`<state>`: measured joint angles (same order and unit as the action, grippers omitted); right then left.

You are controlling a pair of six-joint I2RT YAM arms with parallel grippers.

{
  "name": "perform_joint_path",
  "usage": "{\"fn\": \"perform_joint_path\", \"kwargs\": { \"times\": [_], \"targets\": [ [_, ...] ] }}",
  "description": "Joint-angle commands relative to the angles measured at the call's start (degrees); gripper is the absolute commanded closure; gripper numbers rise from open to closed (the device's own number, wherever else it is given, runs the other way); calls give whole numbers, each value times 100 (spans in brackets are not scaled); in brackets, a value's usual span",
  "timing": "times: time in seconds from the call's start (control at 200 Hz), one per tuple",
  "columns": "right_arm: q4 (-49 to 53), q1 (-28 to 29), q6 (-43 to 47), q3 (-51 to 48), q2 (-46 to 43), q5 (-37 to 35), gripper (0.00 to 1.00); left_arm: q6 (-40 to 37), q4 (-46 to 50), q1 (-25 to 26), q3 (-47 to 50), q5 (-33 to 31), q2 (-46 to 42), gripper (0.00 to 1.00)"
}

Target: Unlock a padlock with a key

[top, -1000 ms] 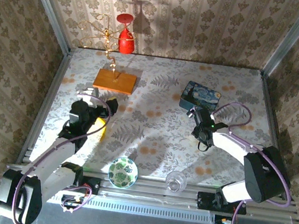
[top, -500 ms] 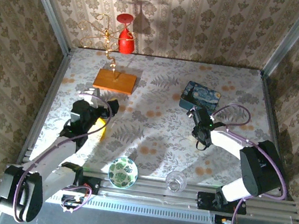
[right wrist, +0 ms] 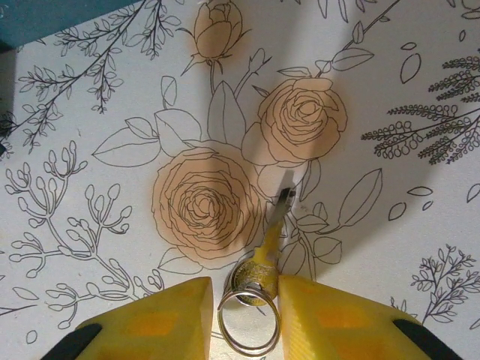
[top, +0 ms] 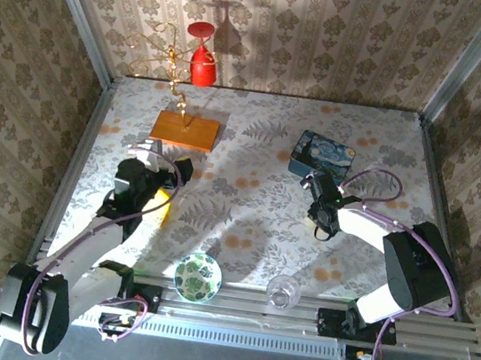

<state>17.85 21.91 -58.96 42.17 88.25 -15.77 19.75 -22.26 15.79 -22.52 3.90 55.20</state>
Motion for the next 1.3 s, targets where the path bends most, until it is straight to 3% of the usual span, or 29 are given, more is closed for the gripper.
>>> {"fn": "perform_joint_path", "kwargs": {
  "times": [0.0, 0.225, 0.585, 0.855, 0.945, 1.05, 1.296],
  "targets": [
    [-18, -29, -182, -16, 87, 50, 70, 42, -77, 47, -173, 67, 34, 0],
    [2, -29, -211, -81, 54, 85, 70, 47, -77, 56, -209, 76, 68, 0],
    [163, -20, -82, -104, -159, 15, 84, 64, -116, 100, -253, 73, 128, 0],
    [308, 46, 61, -42, -207, -57, 86, 42, -130, 126, -307, 67, 176, 0],
    [308, 54, 94, -34, -229, -35, 90, 42, -121, 126, -322, 67, 178, 0],
    [315, 112, 247, 22, -266, -14, 100, 51, -82, 134, -338, 43, 177, 0],
    [590, 402, 905, 415, -185, -40, 100, 209, 82, 133, -449, 32, 178, 0]
  ]
}}
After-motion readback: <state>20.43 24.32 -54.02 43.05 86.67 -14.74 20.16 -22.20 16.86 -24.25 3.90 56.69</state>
